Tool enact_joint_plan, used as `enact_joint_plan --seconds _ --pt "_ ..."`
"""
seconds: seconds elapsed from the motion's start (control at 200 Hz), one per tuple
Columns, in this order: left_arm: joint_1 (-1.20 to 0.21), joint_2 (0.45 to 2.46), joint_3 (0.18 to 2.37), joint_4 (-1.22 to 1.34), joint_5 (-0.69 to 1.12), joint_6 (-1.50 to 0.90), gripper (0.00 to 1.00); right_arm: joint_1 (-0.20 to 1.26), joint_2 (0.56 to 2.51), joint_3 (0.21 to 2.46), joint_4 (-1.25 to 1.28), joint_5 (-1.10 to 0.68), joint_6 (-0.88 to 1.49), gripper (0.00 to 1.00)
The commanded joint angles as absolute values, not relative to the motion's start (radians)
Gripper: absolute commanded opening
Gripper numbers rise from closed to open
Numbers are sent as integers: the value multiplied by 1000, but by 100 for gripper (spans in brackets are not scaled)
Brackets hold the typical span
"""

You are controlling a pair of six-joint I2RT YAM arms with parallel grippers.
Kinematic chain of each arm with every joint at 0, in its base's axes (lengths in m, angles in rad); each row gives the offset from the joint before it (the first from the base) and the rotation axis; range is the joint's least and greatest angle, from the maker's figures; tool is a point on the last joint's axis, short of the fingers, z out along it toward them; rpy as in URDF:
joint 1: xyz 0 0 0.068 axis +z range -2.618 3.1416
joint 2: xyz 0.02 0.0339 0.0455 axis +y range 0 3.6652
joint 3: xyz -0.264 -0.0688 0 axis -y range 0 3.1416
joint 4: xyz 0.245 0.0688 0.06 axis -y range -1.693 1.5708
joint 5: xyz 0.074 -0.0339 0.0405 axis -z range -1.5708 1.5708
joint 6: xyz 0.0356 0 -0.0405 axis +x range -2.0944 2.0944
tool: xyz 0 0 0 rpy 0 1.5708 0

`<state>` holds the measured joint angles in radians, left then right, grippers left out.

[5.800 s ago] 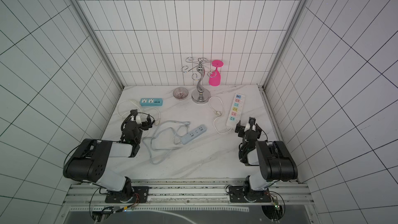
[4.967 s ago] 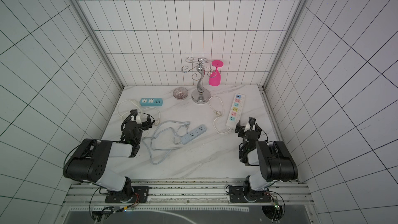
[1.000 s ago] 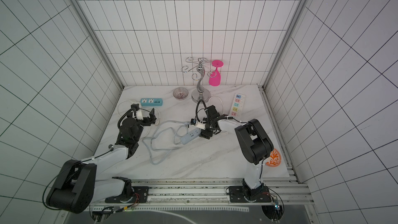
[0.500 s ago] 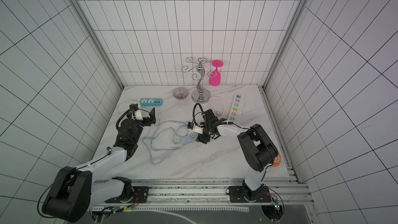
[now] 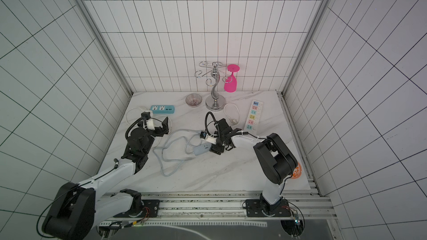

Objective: Wrap the cord around the power strip
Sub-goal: Adjust the power strip at the center of the board.

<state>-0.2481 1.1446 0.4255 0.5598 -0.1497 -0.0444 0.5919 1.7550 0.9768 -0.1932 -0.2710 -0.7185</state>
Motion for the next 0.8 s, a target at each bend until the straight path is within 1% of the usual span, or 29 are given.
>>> enact_joint_plan --seconds 0.0,0.12,0.405,0.565,0.685,0.795 --pt "-254 1149 430 551 -155 -32 98 553 1792 912 -362 -209 -711 76" --pt "-254 1155 437 545 -151 -32 98 520 1800 925 -374 -216 -719 76" --pt "-260 1158 443 533 -150 -29 98 540 1843 931 -415 -287 -695 73" --pt "-267 1156 440 532 -151 -29 98 567 1862 929 -430 -297 -661 69" --pt "-273 1151 439 528 -153 -27 98 575 1877 938 -452 -307 -627 61" --pt "-276 1146 438 523 -156 -23 98 588 1877 934 -450 -308 -608 60"
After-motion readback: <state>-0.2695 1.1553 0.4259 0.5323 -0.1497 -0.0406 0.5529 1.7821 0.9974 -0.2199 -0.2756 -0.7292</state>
